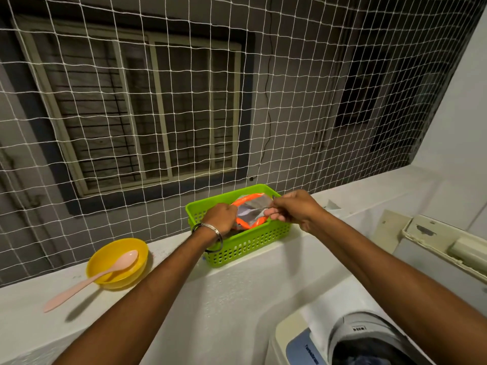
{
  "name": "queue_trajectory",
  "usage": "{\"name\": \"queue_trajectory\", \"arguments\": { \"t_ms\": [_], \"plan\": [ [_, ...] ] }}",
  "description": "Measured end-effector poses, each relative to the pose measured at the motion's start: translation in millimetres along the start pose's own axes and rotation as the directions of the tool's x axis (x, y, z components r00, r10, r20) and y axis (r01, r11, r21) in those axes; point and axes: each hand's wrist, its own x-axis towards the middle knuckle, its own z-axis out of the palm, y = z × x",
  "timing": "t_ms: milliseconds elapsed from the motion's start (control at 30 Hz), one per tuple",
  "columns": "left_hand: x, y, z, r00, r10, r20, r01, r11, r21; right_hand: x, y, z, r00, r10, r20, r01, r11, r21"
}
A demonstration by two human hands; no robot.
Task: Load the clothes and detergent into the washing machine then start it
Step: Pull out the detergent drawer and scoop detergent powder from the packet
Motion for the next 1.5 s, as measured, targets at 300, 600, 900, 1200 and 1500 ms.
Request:
{"name": "queue_trajectory", "arguments": {
  "t_ms": [300,600,900,1200,1500],
  "plan": [
    [0.4,-2.5,4.3,0.999,-0.002,-0.040,-0.001,0.998,-0.064,-15.7,-0.1,-51.4,0.995,0.080,-0.053,-0.071,0.987,0.143],
    [-0.9,-3.2,7.0,0.998,0.028,-0.062,-0.027,1.000,0.006,-43.1,7.3,-108.0,0.983,0.154,-0.101,-0.128,0.966,0.225],
    [-2.9,-5.3,9.8,0.991,0.084,-0.103,-0.078,0.995,0.062,-46.9,19.0,-150.2,0.955,0.180,-0.235,-0.108,0.952,0.287],
    [-8.8,-2.6,9.0,0.984,0.125,-0.127,-0.116,0.991,0.072,-9.9,47.0,-141.9,0.867,0.020,-0.498,0.047,0.991,0.123],
    [-10.9,0.8,7.4,0.982,0.128,-0.140,-0.118,0.990,0.082,14.7,74.6,-133.3,0.832,0.066,-0.551,-0.014,0.995,0.098]
  ]
}}
